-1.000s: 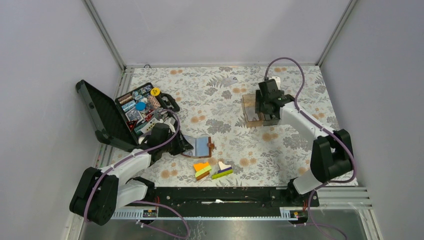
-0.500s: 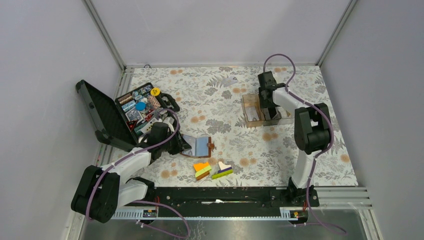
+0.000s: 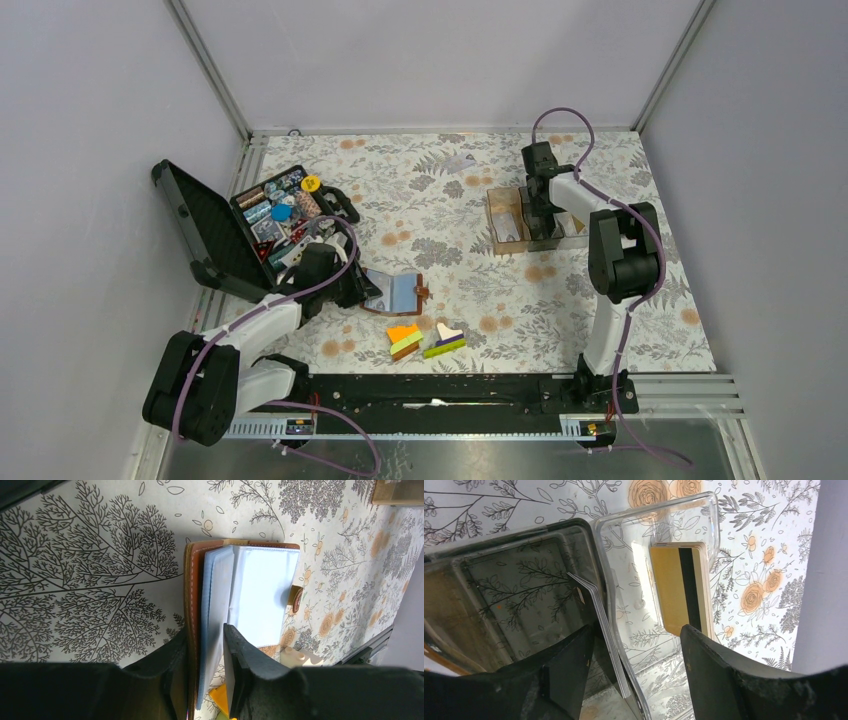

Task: Put the credit cards into the card holder
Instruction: Pick up the credit card from the storage box.

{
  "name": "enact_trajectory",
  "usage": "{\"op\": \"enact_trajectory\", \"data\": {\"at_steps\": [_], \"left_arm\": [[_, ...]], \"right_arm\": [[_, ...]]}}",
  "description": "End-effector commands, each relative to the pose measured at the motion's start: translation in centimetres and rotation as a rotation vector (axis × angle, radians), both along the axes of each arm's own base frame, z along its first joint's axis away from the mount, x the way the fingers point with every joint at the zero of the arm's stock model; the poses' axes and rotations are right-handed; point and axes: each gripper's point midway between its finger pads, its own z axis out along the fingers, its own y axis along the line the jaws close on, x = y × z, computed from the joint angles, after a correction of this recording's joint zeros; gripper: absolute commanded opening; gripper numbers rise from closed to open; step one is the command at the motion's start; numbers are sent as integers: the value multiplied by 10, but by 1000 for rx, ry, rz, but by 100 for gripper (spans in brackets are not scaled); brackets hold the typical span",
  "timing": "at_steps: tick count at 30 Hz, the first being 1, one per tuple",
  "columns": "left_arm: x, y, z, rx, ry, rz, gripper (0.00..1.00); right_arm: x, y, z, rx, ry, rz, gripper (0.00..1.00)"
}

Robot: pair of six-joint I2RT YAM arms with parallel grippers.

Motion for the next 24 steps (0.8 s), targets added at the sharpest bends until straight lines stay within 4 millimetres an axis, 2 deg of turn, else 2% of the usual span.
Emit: {"op": "enact_trajectory", "data": {"at_steps": [1, 8, 24], "left_arm": [[16, -5, 20, -24, -70, -11, 29], [17, -4, 20, -24, -70, -10, 29], [17, -6, 17, -34, -59, -13, 29]], "right_arm": [[9, -11, 22, -55, -43, -23, 70], [10, -8, 30, -30, -65, -17, 66], [7, -3, 37, 3, -67, 3, 61]]}}
